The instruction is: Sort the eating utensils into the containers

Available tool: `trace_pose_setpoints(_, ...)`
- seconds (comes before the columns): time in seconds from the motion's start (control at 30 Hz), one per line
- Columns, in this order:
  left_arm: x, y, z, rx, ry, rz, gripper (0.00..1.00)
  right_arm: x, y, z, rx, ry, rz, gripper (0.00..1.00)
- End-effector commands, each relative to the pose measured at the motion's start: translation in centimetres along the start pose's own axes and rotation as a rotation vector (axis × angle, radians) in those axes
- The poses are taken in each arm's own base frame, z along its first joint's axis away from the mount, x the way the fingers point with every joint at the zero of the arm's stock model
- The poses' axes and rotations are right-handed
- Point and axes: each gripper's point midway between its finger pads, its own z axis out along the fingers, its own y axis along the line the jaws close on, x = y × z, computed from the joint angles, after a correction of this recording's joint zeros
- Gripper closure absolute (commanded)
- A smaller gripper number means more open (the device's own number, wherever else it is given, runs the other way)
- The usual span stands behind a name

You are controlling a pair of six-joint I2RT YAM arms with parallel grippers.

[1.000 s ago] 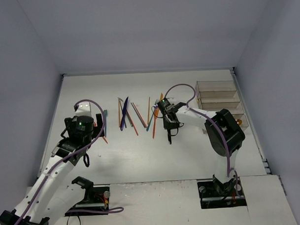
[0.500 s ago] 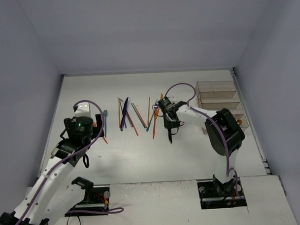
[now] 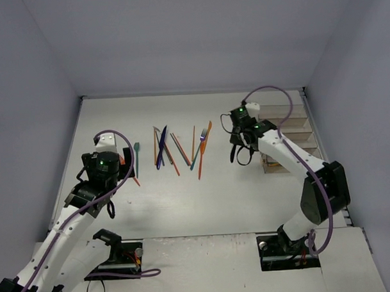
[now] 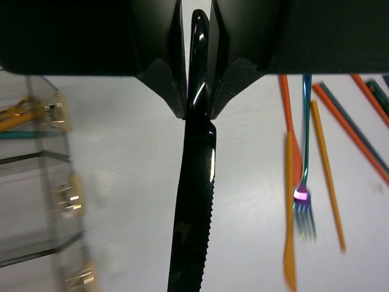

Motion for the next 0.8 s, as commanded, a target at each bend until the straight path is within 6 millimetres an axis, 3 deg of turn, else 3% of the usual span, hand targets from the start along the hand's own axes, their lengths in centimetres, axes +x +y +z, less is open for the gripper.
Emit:
trace_pose_setpoints(0.0, -2.1, 0.0, -0.6, 0.007, -0.060, -0.039, 0.05, -6.5, -6.0, -3.0, 0.139, -0.226, 0.297, 1.00)
trace_pose_setpoints(0.17, -2.3, 0.2, -0.8, 0.004, -0.069, -0.045, 0.04, -8.9, -12.6, -3.3, 0.273, -0.321, 0.575, 1.00)
trace_pose_setpoints(0.33, -2.3, 0.3, -0.9, 0.003, -0.070, -0.047, 0.04, -9.6, -17.8, -2.2, 0.373, -0.353, 0.787, 1.00)
trace_pose_setpoints(0.5, -2.3, 0.3, -0.9, -0.001, -0.071, -0.048, 0.04, -9.3, -19.4, -0.7, 0.409, -0.352, 0.939, 1.00)
trace_pose_setpoints(0.57, -2.3, 0.4, -0.9, -0.002, -0.071, -0.047, 0.05, -8.9, -21.0, 0.1, 0.445, -0.354, 1.019, 1.00)
trace_pose_setpoints(0.77, -2.2, 0.3, -0.8, -0.004, -0.065, -0.043, 0.04, -7.6, -22.0, 2.6, 0.491, -0.329, 1.160, 1.00)
